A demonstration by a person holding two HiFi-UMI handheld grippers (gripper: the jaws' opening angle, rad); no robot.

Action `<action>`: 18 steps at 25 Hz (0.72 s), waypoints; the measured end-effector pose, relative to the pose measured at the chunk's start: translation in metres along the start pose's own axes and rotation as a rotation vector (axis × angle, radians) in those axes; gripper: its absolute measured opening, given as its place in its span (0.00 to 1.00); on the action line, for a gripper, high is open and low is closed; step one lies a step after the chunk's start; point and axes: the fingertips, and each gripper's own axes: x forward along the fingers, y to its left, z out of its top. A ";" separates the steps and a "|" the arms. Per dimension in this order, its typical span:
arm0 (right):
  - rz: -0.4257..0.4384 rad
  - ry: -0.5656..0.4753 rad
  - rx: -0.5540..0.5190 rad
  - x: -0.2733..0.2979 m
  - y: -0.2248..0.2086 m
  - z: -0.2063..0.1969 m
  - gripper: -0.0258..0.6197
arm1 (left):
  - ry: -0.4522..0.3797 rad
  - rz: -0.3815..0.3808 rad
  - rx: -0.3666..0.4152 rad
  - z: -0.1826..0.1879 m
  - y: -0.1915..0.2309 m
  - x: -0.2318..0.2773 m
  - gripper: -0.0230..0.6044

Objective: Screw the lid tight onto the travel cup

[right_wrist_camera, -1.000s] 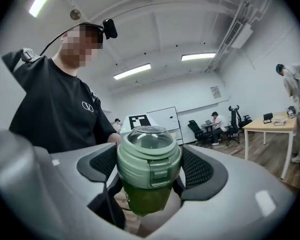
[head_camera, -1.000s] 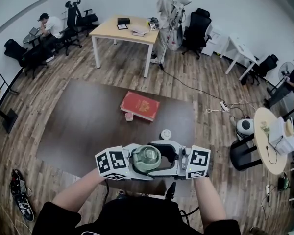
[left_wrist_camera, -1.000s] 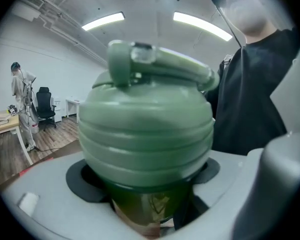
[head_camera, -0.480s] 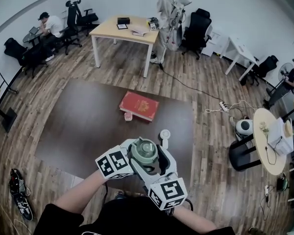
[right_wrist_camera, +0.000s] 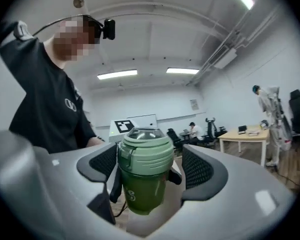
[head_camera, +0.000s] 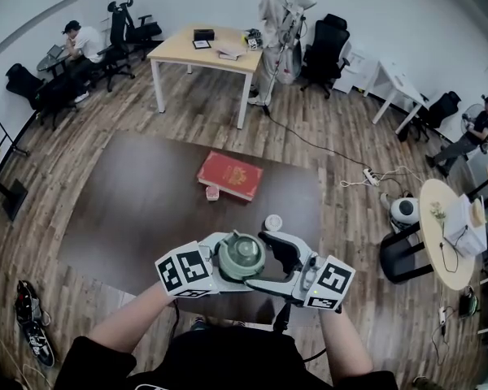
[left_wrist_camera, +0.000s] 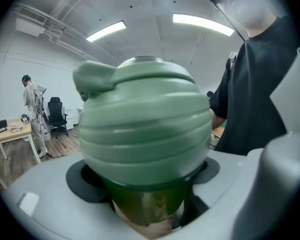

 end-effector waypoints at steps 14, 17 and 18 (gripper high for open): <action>-0.527 -0.006 0.108 0.023 -0.006 -0.006 0.63 | 0.055 0.169 -0.013 -0.011 0.027 -0.005 0.70; -0.679 0.035 0.115 0.025 -0.006 -0.014 0.63 | 0.063 0.179 -0.015 -0.018 0.029 -0.003 0.70; -0.683 0.033 0.117 0.026 -0.006 -0.015 0.63 | 0.063 0.180 -0.017 -0.019 0.029 -0.002 0.70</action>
